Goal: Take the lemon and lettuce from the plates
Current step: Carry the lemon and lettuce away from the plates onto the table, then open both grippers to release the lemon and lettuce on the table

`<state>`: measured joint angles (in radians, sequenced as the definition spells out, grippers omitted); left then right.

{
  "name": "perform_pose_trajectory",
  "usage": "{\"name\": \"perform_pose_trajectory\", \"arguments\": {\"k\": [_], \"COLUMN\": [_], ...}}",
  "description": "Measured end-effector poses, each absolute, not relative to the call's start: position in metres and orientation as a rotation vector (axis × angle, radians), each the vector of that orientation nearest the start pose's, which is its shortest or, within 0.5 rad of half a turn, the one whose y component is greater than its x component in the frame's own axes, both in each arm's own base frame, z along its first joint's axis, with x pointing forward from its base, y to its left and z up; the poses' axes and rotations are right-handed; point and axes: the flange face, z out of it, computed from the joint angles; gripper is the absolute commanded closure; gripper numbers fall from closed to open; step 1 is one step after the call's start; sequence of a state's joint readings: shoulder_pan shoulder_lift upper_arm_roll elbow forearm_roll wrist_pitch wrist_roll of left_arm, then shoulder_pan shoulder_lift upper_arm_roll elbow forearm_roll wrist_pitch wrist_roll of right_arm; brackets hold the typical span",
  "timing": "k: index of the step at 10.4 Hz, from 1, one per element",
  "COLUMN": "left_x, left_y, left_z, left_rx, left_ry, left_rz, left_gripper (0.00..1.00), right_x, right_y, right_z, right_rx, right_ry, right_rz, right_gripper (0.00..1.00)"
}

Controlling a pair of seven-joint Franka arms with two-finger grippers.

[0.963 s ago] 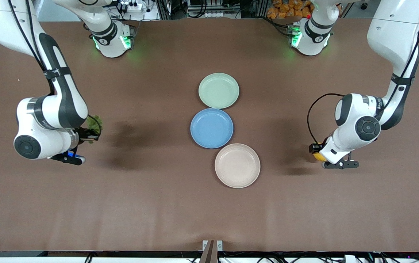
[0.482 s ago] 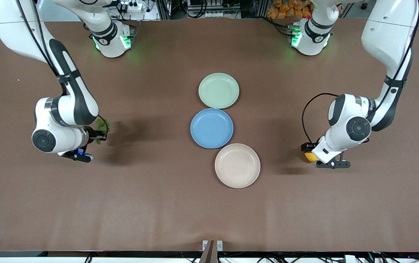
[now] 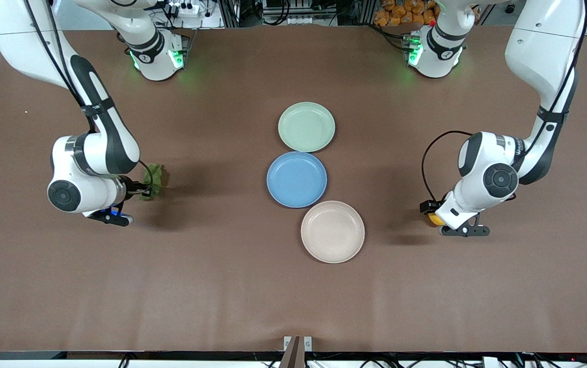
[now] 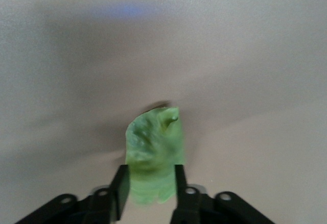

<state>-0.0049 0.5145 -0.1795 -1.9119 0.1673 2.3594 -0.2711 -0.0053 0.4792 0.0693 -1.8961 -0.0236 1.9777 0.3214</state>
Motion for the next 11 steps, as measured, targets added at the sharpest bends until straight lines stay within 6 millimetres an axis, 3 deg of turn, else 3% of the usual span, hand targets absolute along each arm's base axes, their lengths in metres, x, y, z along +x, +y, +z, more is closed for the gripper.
{"name": "perform_pose_trajectory", "arguments": {"k": [3,8,11], "left_x": [0.610,0.583,0.557], "left_y": [-0.131,-0.096,-0.104], "left_z": [0.232,0.265,0.278], "left_rx": [-3.101,-3.077,-3.103], "left_ry": [-0.101,-0.178,-0.206], "left_rz": [0.051,0.030,0.050], "left_gripper": [0.00,0.00,0.00], "right_x": [0.595,0.616,0.623], "right_y": [0.028,0.027,0.032], "right_z": [0.257,0.338,0.411], "right_rx": [-3.109,-3.101,-3.116], "right_ry": [0.401,0.404,0.394], "right_rz": [0.706,0.784,0.688], "right_gripper": [0.00,0.00,0.00]}}
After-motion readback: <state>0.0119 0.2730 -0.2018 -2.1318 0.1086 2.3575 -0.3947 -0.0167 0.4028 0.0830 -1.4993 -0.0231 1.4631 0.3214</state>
